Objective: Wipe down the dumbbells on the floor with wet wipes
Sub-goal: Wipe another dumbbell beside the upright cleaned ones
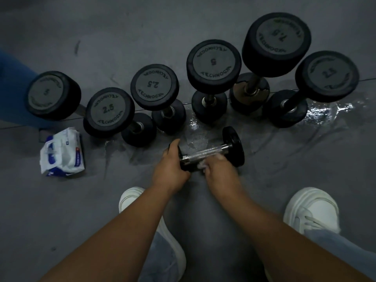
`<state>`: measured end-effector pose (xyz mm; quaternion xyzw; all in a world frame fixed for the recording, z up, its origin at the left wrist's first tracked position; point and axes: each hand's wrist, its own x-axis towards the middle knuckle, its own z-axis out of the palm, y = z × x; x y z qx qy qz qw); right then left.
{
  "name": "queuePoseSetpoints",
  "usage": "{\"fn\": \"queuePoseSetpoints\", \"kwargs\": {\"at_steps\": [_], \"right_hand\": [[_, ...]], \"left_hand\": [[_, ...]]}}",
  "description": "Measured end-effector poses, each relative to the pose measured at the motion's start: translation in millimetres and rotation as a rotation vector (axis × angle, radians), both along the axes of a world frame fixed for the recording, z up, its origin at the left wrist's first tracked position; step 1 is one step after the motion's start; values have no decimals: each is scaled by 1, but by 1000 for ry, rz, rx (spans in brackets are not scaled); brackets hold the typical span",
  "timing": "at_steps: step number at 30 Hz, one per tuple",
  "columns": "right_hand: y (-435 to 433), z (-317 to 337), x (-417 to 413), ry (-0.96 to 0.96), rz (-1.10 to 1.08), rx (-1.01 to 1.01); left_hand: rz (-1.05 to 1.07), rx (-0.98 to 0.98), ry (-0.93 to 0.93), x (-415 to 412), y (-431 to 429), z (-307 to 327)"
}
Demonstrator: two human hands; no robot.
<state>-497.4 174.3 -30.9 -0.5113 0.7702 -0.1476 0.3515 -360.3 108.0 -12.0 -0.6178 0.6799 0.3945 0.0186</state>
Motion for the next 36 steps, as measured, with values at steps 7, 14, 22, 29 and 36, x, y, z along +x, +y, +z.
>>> {"fn": "queuePoseSetpoints", "kwargs": {"at_steps": [7,14,22,29,36], "right_hand": [[-18,7,-8,133,-5,-24],[-10,4,-12,30,-149,-100],[-22,-1,-2,-8,-42,-188],[-34,3,-4,12,4,-190],[-30,1,-11,66,81,-179]], "left_hand": [[70,223,20,-1,-18,3],[196,-99,-7,-13,6,5],[-118,-62,-180,-7,19,-2],[-98,-85,-186,-10,9,0],[-73,62,-178,-7,-11,9]]}}
